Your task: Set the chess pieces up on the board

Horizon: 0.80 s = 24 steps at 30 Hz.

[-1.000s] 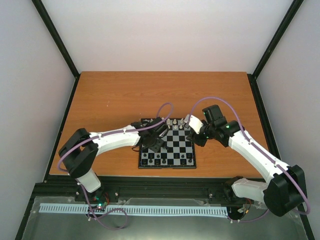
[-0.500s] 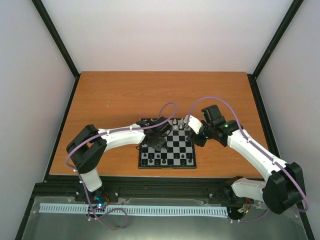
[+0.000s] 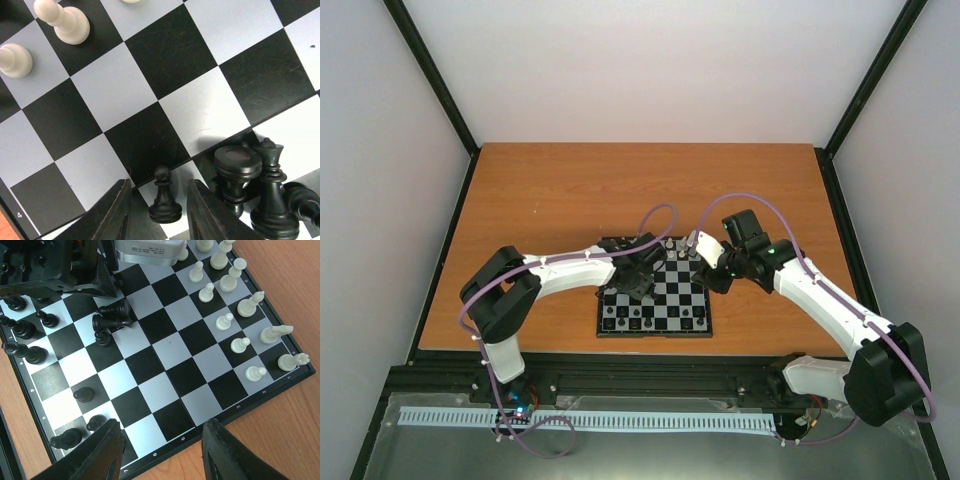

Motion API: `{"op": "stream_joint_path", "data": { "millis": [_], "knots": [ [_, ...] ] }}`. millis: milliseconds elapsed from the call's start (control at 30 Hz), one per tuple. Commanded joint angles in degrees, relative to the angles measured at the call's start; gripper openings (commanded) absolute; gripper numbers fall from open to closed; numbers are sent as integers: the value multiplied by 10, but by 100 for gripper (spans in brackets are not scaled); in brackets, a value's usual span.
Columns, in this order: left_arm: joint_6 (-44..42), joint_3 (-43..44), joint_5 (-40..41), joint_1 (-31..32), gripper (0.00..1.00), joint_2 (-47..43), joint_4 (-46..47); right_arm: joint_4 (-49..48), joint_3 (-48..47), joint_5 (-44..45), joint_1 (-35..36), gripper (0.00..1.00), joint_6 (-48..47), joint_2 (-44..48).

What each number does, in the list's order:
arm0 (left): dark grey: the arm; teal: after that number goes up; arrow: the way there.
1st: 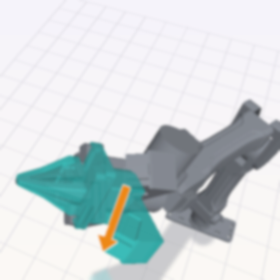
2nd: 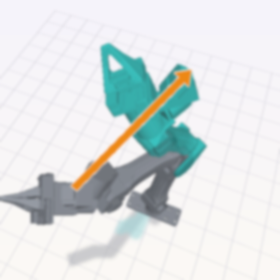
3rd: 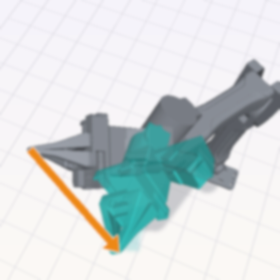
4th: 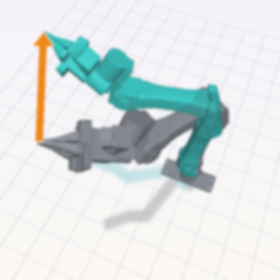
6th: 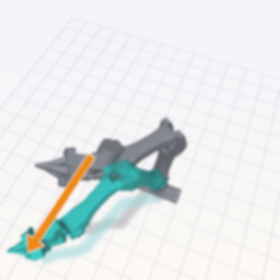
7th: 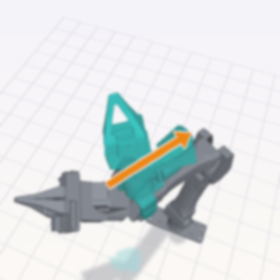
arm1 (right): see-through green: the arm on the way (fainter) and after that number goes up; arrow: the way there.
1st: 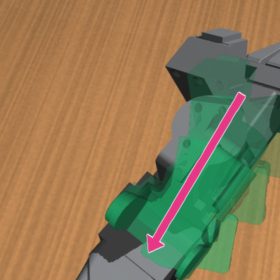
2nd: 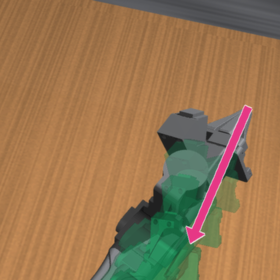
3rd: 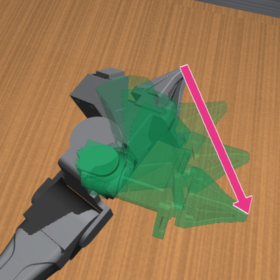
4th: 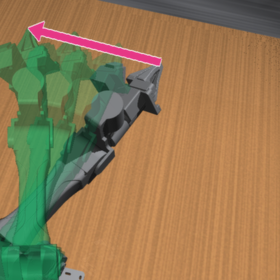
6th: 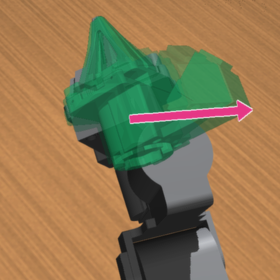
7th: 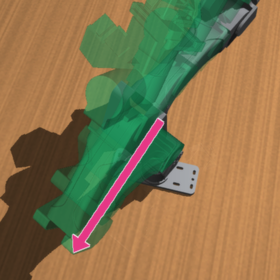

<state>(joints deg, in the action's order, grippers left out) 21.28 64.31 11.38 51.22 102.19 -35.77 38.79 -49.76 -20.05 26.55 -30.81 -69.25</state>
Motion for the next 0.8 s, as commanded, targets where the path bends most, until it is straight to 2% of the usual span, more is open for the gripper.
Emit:
{"op": "stream_joint_path", "data": {
  "millis": [0, 400, 767],
  "knots": [
    [12, 12, 5, 0, 33, 13, -27, -1, 2, -6, -5, 44, -6, -2],
    [18, -13, -26, 0, 27, 9, -35, 1, 1, -8, -5, 44, -6, -8],
    [18, -31, -35, -1, 15, 6, -26, 2, 1, -8, -5, 44, -5, -12]
  ]
}}
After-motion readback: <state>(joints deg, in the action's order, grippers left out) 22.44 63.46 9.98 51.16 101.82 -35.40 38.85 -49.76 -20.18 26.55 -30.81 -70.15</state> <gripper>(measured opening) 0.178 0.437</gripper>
